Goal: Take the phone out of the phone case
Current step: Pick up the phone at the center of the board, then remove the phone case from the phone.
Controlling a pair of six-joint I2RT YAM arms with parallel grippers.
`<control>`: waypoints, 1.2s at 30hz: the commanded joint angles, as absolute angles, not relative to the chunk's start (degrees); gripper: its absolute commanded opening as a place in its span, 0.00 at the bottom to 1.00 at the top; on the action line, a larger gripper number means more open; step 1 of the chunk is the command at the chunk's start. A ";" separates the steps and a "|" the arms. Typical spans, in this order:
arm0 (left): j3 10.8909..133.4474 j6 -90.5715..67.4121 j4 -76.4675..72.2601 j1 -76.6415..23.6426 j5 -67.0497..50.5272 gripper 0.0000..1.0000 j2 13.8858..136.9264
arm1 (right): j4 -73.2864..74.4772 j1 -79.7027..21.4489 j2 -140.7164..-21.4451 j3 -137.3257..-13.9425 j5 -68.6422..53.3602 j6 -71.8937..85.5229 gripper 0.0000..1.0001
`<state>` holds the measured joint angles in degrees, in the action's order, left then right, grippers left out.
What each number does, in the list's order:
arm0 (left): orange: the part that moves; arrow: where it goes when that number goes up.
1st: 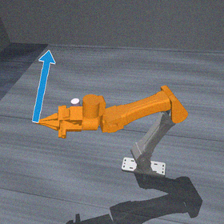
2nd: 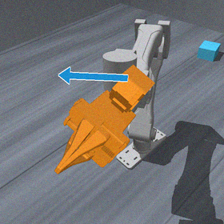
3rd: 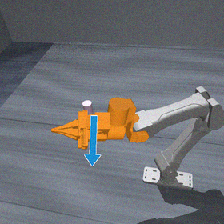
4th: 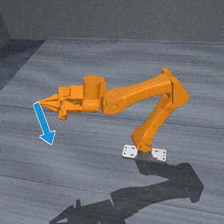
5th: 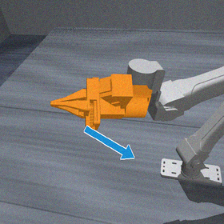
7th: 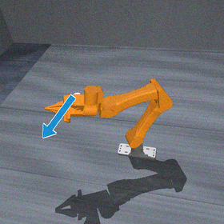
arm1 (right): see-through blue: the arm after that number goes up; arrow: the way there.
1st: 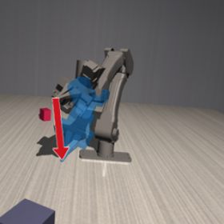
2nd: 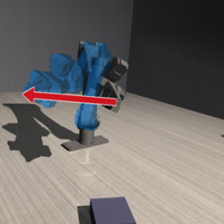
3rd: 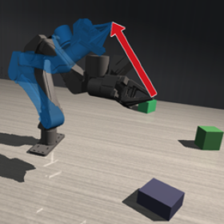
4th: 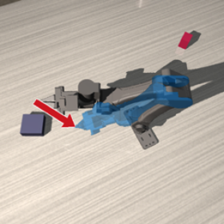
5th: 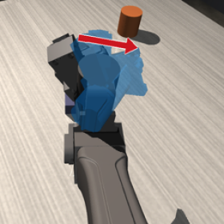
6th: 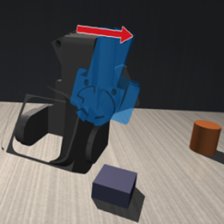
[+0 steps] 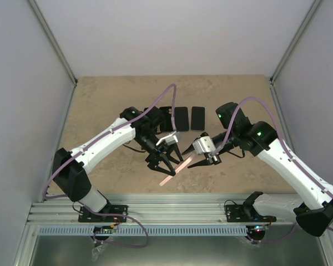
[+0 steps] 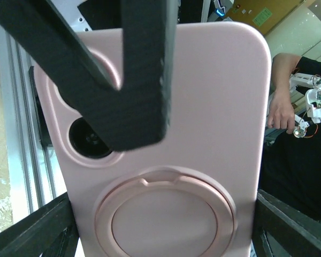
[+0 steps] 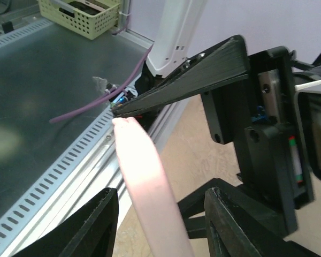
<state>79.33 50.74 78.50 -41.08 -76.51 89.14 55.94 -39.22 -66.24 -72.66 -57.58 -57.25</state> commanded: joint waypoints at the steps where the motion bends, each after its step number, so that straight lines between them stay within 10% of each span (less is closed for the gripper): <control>1: 81.31 53.16 78.83 -40.78 -81.30 0.41 89.12 | 56.68 -41.02 -66.78 -71.27 -59.37 -56.23 0.43; 14: 79.92 51.19 76.68 -40.78 -80.97 0.58 87.80 | 54.21 -41.62 -66.06 -70.29 -58.67 -52.53 0.02; 21: 77.99 34.52 62.34 -37.86 -75.29 0.99 82.98 | 50.21 -38.17 -64.51 -70.44 -60.18 -44.87 0.00; 27: 71.97 11.84 40.03 -35.60 -63.07 0.99 72.62 | 43.36 -30.63 -62.47 -68.17 -63.94 -33.55 0.01; 36: 73.23 23.84 51.99 -30.87 -61.43 0.99 71.44 | 36.90 -20.95 -59.68 -62.16 -73.03 -19.79 0.01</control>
<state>72.75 17.06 46.48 -32.75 -61.17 71.07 42.74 -23.31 -62.00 -64.03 -63.99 -27.83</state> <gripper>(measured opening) 0.993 0.097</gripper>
